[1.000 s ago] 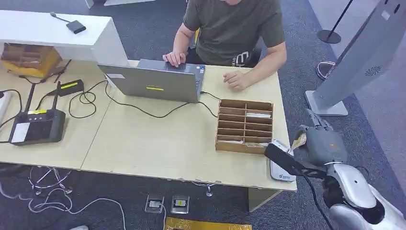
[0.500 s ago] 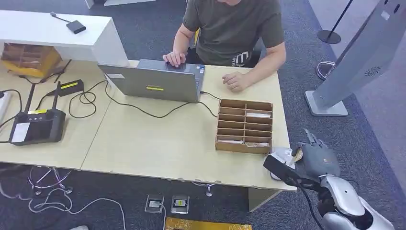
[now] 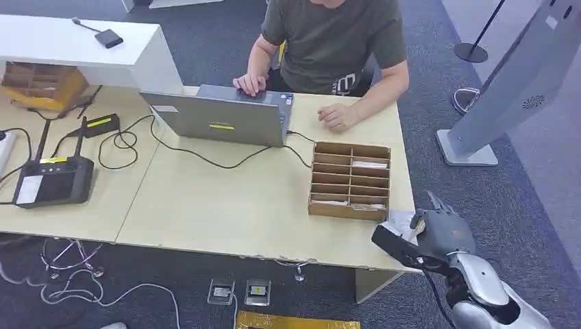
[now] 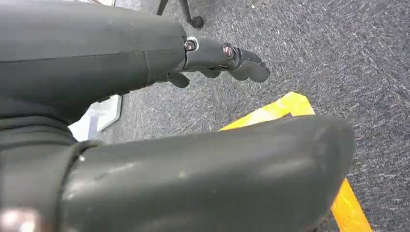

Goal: Pass the card to the sensor for recognition and then transmit it.

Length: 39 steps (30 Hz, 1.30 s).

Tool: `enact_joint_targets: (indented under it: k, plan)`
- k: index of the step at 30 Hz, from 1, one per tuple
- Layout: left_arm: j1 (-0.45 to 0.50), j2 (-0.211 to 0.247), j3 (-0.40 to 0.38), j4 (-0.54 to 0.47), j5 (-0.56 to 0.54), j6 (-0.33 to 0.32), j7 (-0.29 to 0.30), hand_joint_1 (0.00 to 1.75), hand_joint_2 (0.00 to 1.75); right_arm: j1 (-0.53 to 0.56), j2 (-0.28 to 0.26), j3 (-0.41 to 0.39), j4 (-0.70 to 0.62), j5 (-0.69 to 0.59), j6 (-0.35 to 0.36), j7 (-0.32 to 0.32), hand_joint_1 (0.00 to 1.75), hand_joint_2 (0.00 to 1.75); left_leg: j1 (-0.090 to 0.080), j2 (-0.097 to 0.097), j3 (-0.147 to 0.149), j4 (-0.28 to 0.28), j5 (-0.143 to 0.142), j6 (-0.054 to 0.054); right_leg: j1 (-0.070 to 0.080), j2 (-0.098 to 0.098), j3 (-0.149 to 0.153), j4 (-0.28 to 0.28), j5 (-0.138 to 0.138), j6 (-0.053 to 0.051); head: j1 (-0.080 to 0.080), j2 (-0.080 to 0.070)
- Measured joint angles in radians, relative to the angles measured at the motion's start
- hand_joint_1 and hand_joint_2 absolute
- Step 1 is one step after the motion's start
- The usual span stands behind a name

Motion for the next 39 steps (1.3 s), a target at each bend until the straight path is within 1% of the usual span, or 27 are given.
enact_joint_targets:
  k: [7, 12, 17, 23, 27, 32, 39]
  plan:
    - [0.0, 0.001, 0.0, 0.0, 0.0, 0.003, 0.0, 0.0, 0.0, -0.019, 0.016, 0.014, 0.051, -0.026, -0.016, -0.002, 1.75, 1.75, 0.0, 0.0, 0.0, 0.0, 0.0, 0.0, 0.0, 0.0, 0.0, 0.0, 0.0, 0.0, 0.0, 0.0]
    - [0.0, 0.002, 0.0, 0.0, 0.0, 0.003, 0.0, 0.0, 0.0, -0.021, 0.022, 0.021, 0.072, -0.055, -0.037, 0.013, 1.75, 1.75, 0.0, 0.0, 0.0, 0.0, 0.0, 0.0, 0.0, 0.0, 0.0, 0.0, 0.0, 0.0, 0.0, 0.0]
    - [0.0, 0.005, 0.0, 0.0, 0.0, 0.005, 0.0, 0.0, 0.0, -0.018, 0.015, 0.021, 0.084, -0.084, -0.061, 0.032, 1.75, 1.75, 0.0, 0.0, 0.0, 0.0, 0.0, 0.0, 0.0, 0.0, -0.001, 0.0, 0.0, 0.0, 0.0, 0.0]
    - [0.001, 0.006, 0.0, 0.0, -0.008, 0.005, 0.005, 0.0, 0.0, -0.014, 0.002, 0.021, 0.095, -0.098, -0.066, 0.046, 1.75, 1.75, 0.0, 0.0, 0.0, 0.0, 0.0, 0.0, 0.0, 0.0, -0.001, 0.0, 0.0, 0.0, 0.0, 0.0]
    - [0.001, 0.008, 0.0, 0.0, -0.02, 0.002, 0.011, 0.0, 0.0, -0.01, 0.0, 0.021, 0.103, -0.106, -0.07, 0.047, 1.75, 1.75, 0.0, 0.0, 0.0, 0.0, 0.0, 0.0, 0.0, 0.001, -0.001, 0.0, 0.0, 0.0, 0.0, 0.0]
    - [0.001, 0.012, 0.0, 0.0, -0.024, -0.016, 0.011, 0.0, 0.0, 0.008, 0.001, 0.021, 0.114, -0.13, -0.094, 0.045, 1.75, 1.75, 0.0, 0.0, 0.0, 0.0, 0.0, 0.0, 0.0, 0.0, -0.001, 0.0, 0.0, 0.0, 0.0, 0.0]
    - [0.001, 0.02, 0.0, 0.0, -0.032, -0.029, 0.015, 0.0, 0.0, 0.016, 0.012, 0.021, 0.135, -0.129, -0.103, 0.021, 1.75, 1.75, 0.0, 0.0, 0.0, 0.0, 0.0, 0.0, 0.0, 0.0, -0.001, 0.0, 0.0, 0.0, 0.0, 0.0]
